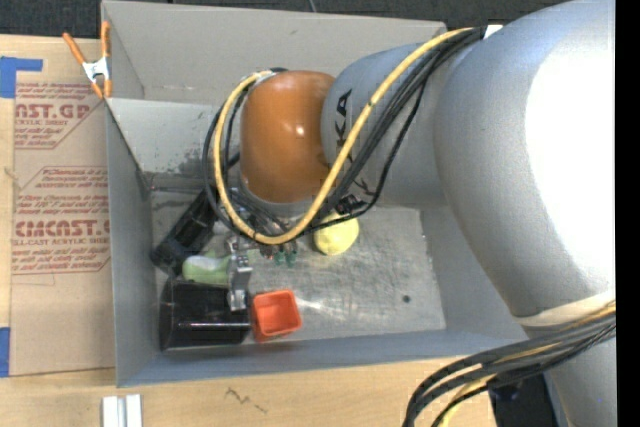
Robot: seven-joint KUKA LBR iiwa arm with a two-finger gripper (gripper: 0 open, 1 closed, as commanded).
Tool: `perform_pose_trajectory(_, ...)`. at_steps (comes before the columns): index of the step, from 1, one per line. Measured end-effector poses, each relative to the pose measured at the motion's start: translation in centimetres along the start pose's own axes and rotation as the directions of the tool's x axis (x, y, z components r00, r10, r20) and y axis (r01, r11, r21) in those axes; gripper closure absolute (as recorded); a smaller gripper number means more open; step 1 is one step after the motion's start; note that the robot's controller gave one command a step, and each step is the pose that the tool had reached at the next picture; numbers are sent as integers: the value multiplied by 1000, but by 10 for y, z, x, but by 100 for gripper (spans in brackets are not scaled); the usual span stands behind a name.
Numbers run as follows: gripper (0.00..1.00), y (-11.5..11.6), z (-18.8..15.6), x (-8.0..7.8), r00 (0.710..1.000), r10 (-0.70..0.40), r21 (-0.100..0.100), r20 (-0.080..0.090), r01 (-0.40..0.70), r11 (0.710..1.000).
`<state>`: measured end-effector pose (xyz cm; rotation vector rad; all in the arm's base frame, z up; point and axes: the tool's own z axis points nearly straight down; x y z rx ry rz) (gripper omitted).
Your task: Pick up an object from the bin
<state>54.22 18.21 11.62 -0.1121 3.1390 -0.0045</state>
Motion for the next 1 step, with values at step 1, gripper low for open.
perform_pose_trajectory(1,100,0,0,0,1000,0,0,0,0,1000)
